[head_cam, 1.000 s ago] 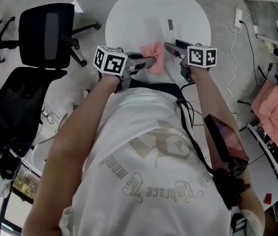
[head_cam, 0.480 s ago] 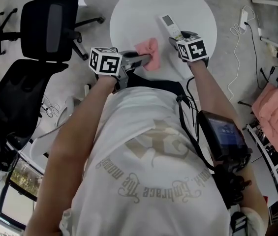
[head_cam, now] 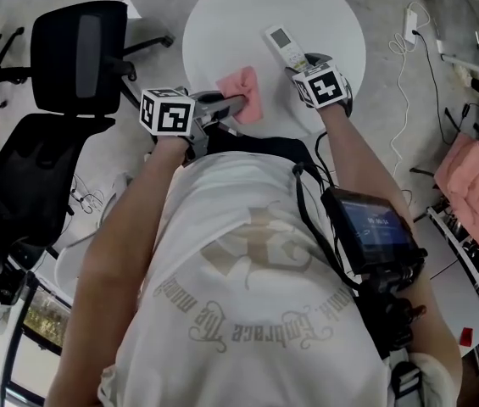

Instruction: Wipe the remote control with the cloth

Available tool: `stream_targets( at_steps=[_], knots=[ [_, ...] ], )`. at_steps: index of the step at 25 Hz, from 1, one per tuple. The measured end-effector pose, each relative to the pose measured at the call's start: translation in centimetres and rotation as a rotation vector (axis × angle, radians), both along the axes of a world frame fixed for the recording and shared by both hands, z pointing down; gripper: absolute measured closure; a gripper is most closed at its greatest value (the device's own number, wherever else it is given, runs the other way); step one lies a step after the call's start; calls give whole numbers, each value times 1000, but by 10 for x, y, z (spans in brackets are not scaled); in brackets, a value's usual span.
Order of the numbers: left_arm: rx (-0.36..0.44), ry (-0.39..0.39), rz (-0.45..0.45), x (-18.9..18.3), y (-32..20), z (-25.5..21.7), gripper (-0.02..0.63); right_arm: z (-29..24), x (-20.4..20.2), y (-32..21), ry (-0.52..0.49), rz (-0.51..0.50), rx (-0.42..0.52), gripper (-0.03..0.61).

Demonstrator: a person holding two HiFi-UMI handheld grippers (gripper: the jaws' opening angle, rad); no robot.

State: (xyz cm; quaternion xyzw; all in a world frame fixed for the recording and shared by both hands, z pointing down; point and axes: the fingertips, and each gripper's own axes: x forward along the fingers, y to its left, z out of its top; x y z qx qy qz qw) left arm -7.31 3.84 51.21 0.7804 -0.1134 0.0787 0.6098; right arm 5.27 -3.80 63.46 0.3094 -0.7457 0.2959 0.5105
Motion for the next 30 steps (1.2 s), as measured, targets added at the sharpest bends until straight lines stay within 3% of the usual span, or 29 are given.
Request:
stream_targets(
  at_steps=[5,9,18,22,30],
  knots=[
    [15,3,18,-5,5,-3,594,-15,0,2,-38,76,40,312],
    [61,4,34,-4,-4,-12,594,-43,0,-5,-86,151,115,381],
    [326,-24,70,7,-30,-55,594,-131,22,4,-273,392,330,571],
    [446,-41,76,9,-43,-81,594,-171,31,11,-360,476,416,571],
    [637,-107,76,8,-41,-116,594,-237,29,48,-458,474,589,571]
  ],
)
